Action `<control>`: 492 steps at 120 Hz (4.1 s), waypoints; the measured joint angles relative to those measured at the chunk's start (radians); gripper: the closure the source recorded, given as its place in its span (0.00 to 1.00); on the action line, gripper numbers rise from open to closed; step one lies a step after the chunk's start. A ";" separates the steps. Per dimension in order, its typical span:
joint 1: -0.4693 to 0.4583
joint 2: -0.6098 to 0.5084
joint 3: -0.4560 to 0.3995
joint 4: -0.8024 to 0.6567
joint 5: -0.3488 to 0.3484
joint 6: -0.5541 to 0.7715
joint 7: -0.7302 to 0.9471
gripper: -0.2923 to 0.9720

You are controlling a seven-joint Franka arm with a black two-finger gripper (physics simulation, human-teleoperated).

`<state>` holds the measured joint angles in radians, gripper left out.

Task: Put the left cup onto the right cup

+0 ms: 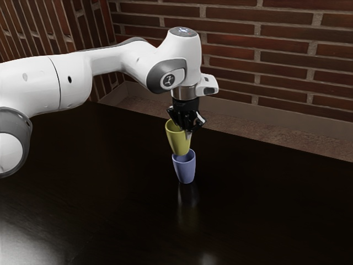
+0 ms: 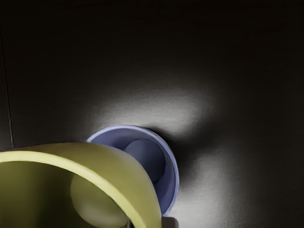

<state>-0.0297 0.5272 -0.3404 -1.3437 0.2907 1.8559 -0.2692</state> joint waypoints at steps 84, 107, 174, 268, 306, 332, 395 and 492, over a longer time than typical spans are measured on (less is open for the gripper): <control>-0.001 -0.044 -0.010 -0.060 -0.015 0.000 -0.063 0.85; -0.001 -0.039 -0.014 -0.057 -0.010 0.001 -0.076 0.85; 0.001 -0.004 -0.014 -0.027 -0.002 0.042 -0.080 0.85; 0.002 0.016 -0.003 -0.035 -0.002 0.058 -0.070 0.85; 0.002 0.028 0.004 -0.037 -0.002 0.073 -0.067 0.85; 0.003 0.033 0.005 -0.037 -0.005 0.078 -0.063 0.75; 0.002 0.027 0.005 -0.038 -0.014 0.081 -0.055 0.28; 0.002 -0.180 0.005 -0.073 -0.043 -0.008 -0.058 0.23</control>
<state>-0.0279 0.3474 -0.3359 -1.4163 0.2473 1.8475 -0.3270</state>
